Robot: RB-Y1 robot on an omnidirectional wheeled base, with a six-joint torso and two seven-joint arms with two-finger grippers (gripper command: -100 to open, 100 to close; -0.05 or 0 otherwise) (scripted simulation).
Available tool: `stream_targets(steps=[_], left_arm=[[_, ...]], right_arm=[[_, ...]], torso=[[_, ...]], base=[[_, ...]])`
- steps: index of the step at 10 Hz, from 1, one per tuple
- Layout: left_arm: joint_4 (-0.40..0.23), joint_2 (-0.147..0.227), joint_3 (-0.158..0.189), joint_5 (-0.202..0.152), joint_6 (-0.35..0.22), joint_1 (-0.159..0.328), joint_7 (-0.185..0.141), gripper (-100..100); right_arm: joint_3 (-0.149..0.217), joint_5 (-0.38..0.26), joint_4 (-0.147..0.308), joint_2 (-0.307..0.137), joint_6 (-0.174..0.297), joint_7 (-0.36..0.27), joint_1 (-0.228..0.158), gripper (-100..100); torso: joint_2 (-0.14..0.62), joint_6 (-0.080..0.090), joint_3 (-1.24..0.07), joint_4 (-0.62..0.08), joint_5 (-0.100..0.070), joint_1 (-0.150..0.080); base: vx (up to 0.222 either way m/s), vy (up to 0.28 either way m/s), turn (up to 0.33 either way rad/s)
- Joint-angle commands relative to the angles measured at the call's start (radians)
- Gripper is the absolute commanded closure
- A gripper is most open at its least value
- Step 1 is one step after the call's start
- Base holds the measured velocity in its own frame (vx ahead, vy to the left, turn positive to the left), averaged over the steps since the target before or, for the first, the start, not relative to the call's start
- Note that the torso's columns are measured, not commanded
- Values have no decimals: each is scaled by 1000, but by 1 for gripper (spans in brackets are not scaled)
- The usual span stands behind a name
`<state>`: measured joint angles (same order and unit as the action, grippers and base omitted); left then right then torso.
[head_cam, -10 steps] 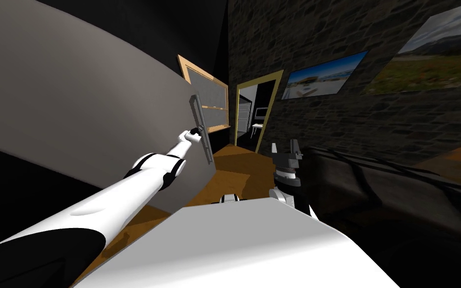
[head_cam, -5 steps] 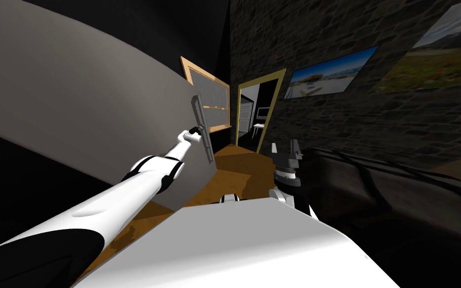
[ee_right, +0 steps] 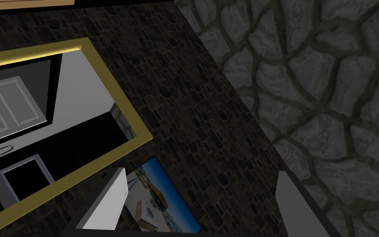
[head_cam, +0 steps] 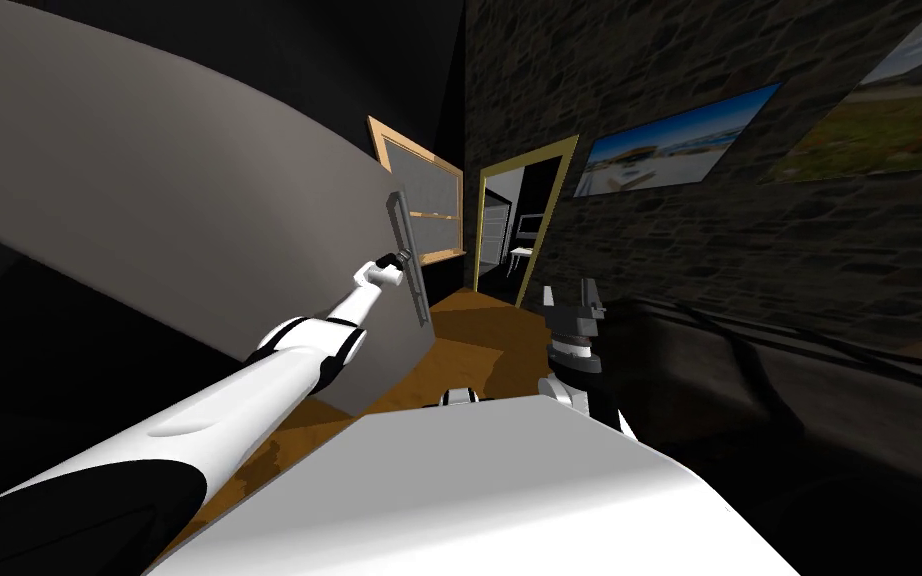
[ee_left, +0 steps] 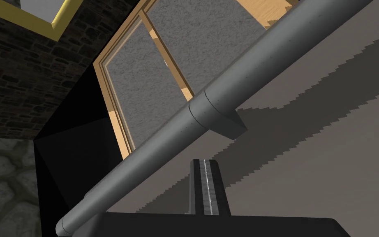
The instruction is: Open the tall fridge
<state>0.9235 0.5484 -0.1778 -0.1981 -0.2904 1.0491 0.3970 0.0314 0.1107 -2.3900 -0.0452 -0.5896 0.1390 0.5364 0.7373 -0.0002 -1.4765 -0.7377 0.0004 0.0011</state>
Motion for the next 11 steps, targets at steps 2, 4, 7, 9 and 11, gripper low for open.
stream_targets(steps=[2,4,7,9,11], left_arm=[[105,13,-14,-97,-32,-46,75,100],[143,26,-27,-165,-67,-91,126,100],[225,26,-27,-234,-67,-95,149,100],[291,39,-40,-300,-102,-143,221,100],[340,39,-40,-345,-102,-143,222,100]], right_arm=[[0,0,0,0,0,0,0,0],[0,0,0,0,0,0,0,0],[0,0,0,0,0,0,0,0],[0,0,0,0,0,0,0,0],[0,0,0,0,0,0,0,0]], torso=[[2,1,1,-1,-1,-2],[0,0,0,0,0,0],[1,1,0,0,-1,-2],[1,-1,1,0,0,-1],[1,1,1,0,-1,-1]], base=[[-24,-32,51],[-8,-11,89],[-14,-21,30],[-25,-37,158],[-10,-8,-8]])
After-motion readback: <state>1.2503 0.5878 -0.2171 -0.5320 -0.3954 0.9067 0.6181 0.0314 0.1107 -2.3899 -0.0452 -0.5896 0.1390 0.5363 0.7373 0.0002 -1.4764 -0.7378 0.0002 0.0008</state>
